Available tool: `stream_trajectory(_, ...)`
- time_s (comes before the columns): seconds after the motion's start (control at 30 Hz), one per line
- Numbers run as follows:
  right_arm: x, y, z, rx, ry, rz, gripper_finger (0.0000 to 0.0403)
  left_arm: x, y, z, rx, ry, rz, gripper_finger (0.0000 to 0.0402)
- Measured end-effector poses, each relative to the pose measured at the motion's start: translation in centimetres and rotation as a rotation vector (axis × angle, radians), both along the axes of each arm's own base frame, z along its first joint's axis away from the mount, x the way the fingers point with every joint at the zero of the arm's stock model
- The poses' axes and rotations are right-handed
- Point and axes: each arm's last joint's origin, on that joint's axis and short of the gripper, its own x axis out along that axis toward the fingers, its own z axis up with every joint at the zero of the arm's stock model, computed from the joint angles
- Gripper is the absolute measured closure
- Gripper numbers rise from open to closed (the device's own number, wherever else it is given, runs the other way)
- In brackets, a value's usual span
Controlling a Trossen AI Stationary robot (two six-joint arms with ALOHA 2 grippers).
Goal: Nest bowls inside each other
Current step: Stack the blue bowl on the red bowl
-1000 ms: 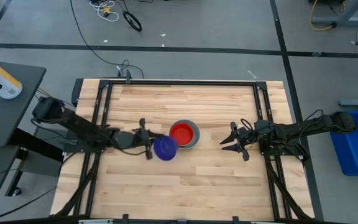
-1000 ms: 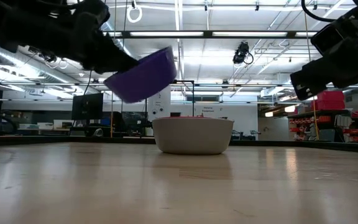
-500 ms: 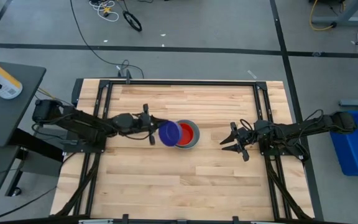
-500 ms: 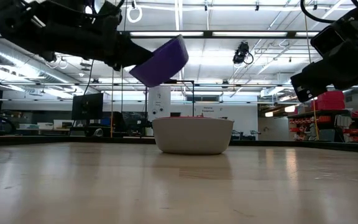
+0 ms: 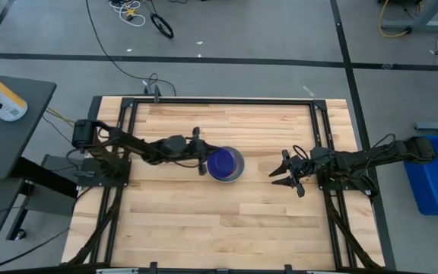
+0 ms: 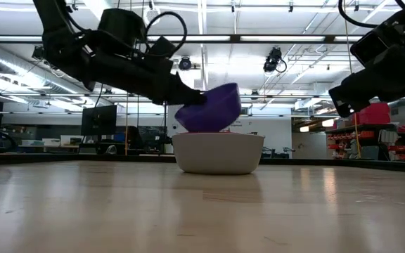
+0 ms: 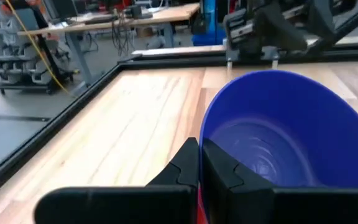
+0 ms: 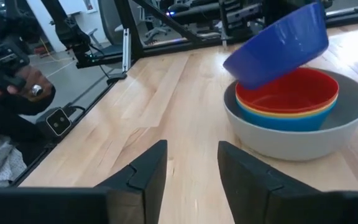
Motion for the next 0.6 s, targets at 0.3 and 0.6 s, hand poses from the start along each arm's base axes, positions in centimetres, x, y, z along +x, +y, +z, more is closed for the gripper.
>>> stream_trajectory(0.3,0.0,0.0,-0.1,0.000,0.005,0.000,0.0241,-0.1,0.2,-0.6,-0.021,0.060,0.042,0.0396)
stream_trajectory(0.6,0.0,0.0,-0.1,0.000,0.006,0.000,0.0247,-0.4,0.9,-1.2,-0.120,0.100,0.100,0.0396)
